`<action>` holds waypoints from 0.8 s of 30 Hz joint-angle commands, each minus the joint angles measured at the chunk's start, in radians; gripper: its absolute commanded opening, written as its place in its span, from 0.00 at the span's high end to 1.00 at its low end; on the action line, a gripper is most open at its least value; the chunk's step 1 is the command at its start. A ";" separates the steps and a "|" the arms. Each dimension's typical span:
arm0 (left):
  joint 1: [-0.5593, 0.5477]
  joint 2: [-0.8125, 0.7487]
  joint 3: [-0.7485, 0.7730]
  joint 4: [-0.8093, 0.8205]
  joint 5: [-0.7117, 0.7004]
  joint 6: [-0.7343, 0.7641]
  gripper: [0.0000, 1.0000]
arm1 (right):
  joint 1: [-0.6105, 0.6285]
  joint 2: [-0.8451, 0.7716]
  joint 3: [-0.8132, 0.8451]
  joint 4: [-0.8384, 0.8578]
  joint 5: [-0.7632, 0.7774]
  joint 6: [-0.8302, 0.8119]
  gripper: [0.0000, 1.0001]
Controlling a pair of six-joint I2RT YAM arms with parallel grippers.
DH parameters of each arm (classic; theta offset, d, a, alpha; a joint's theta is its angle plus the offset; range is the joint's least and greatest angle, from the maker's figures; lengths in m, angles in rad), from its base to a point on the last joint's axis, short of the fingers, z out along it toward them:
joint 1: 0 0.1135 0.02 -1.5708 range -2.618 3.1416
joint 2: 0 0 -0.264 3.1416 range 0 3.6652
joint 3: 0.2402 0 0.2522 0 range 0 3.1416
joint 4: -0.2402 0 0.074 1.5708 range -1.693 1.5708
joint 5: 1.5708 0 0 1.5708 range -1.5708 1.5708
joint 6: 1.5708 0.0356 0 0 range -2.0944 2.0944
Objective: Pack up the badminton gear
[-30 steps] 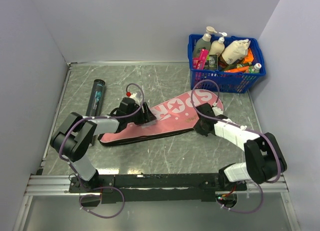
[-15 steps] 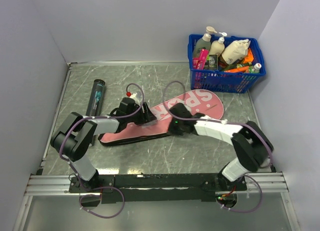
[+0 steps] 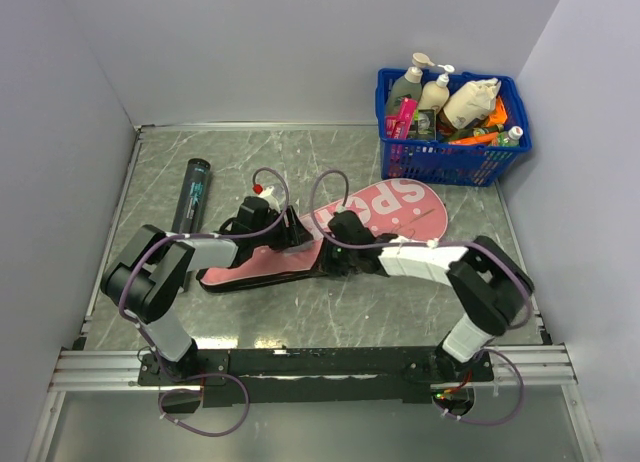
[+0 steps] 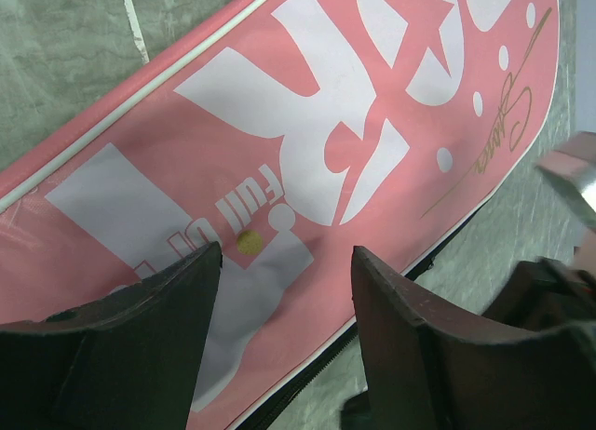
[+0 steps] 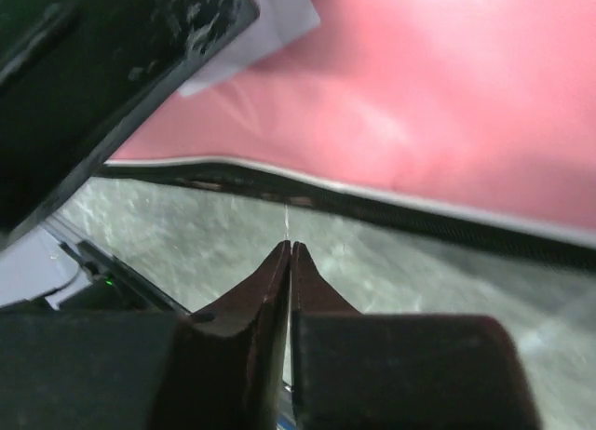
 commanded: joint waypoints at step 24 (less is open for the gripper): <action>-0.014 0.050 -0.034 -0.125 0.026 0.029 0.35 | 0.008 -0.148 0.016 -0.539 0.494 -0.266 0.55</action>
